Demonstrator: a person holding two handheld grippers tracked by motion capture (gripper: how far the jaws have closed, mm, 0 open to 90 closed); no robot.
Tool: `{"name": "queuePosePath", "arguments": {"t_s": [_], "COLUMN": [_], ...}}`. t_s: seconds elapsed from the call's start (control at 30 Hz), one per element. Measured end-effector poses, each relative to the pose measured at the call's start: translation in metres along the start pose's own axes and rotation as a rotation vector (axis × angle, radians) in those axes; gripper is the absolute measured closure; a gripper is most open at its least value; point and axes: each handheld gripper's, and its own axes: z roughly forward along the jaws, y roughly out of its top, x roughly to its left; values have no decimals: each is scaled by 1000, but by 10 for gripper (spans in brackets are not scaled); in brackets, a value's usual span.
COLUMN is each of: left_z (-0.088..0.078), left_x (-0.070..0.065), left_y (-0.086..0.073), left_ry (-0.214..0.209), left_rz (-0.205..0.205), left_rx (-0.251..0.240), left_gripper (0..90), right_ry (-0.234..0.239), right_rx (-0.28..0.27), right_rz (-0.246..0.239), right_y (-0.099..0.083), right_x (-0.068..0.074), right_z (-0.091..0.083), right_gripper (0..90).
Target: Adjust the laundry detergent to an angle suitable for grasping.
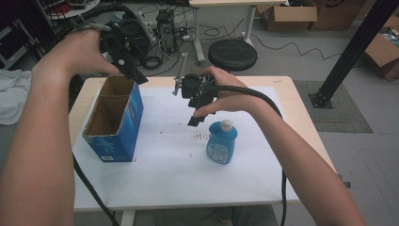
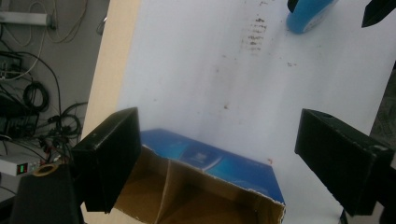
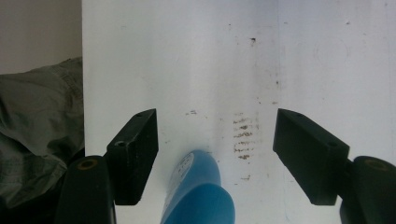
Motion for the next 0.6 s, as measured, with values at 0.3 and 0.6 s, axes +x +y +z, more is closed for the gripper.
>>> {"name": "queuePosePath", "arguments": {"t_s": [0.3,0.6], "left_z": [1,-1], "left_x": [0,-5], "left_y": [1,3], "left_ry": [-3,20], "left_rz": [3,10], "left_rx": [6,5], "left_gripper": [153,146], "right_ry": [2,10], "right_rx": [-6,-10], "right_rz": [0,3], "right_y": [0,-3], "right_x": [-1,0], "right_z": [0,0], "right_gripper": [309,297]}}
